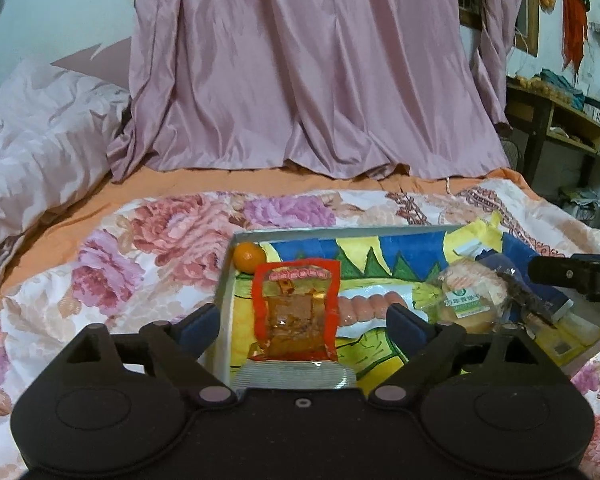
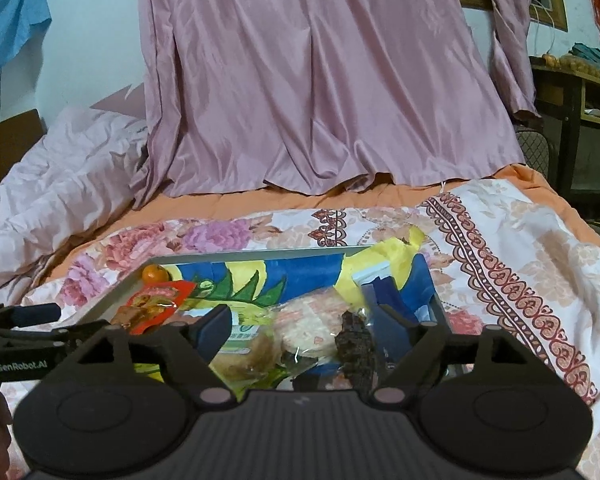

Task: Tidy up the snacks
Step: 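Lower both snacks into the tray and open both tools, then move both open tools back from the tray toward the remaining snacks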

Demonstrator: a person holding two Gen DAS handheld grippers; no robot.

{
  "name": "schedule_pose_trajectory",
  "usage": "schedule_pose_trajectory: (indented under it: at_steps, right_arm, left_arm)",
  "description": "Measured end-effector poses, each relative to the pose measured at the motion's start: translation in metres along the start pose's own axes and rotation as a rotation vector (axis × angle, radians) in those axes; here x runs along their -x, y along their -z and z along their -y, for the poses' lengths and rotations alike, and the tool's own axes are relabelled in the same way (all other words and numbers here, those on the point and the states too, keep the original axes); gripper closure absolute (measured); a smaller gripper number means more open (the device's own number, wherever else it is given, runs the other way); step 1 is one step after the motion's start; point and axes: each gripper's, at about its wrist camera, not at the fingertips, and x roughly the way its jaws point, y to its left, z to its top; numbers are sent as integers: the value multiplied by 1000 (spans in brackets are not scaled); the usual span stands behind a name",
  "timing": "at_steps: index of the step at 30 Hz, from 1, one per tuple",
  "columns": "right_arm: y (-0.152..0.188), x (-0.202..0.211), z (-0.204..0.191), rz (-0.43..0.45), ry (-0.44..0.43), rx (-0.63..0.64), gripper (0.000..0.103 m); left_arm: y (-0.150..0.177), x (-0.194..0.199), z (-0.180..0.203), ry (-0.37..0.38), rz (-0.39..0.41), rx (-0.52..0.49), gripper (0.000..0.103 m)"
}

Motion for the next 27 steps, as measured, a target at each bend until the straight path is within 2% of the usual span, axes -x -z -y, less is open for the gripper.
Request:
schedule_pose_trajectory:
  at_steps: [5,9,16,22,26,27]
  right_arm:
    - [8,21,-3,28,-18,15,10]
    - [14,36,-9,24,-22,23,8]
    - [44,81,-14,52,-78,8,1]
    - [91,116,-15,18,-125,-67,0]
    - [127,136,-17,8,-131,-44,0]
    - [134,139,-17,4,-124,-36,0]
  left_arm:
    - [8,31,-3,22,52,-14,4]
    - [22,53,-5,27,56,-23,3]
    - [67,114,-7,81,68,-58,1]
    - [131,154,6,121,-20,-107,1]
    - [173,169,25,113,-118,-153,1]
    - [180,172,29,131,-133,-156,1]
